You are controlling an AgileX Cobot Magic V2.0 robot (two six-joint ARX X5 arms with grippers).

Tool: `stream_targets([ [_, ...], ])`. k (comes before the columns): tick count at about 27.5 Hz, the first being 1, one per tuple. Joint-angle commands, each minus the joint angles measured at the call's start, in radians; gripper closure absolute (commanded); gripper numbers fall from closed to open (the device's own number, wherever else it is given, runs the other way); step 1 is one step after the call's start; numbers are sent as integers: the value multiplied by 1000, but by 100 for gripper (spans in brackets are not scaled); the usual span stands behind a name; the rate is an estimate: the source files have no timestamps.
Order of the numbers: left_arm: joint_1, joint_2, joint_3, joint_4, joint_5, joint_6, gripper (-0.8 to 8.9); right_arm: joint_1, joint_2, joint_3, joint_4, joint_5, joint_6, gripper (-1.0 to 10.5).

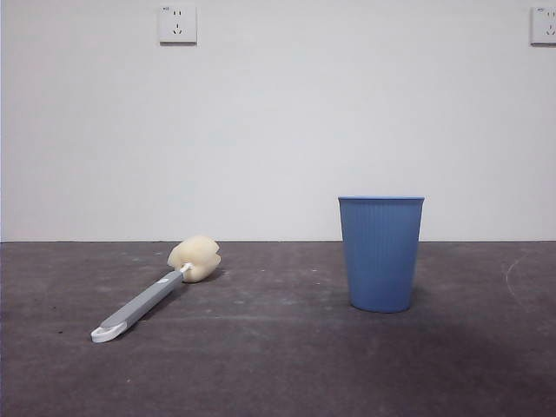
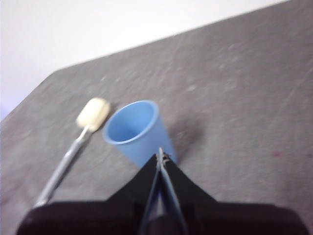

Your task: Pick up the cup brush,pick up the cup,insert the brush into the cup,clean the cup,put the cup brush back,put the cup back to the fixed position on the table

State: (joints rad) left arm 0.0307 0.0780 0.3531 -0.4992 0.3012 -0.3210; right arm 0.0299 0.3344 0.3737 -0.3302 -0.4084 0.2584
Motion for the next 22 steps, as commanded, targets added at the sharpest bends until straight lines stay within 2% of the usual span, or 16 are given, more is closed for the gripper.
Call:
stream_targets([
  [1,2,47,78,-66,67,2,819,6,72,128,-113,-40,-71,959],
  [9,2,253,350,-307,207,115,819,13,242,454,-515,-65,-258,959],
  [16,1,406,560,-559,230,265,819,30,337,651,-759,-65,-314,958],
  [22,-37,452,602,-717,226,347,820,56,431,727,-918,-65,-369,958],
])
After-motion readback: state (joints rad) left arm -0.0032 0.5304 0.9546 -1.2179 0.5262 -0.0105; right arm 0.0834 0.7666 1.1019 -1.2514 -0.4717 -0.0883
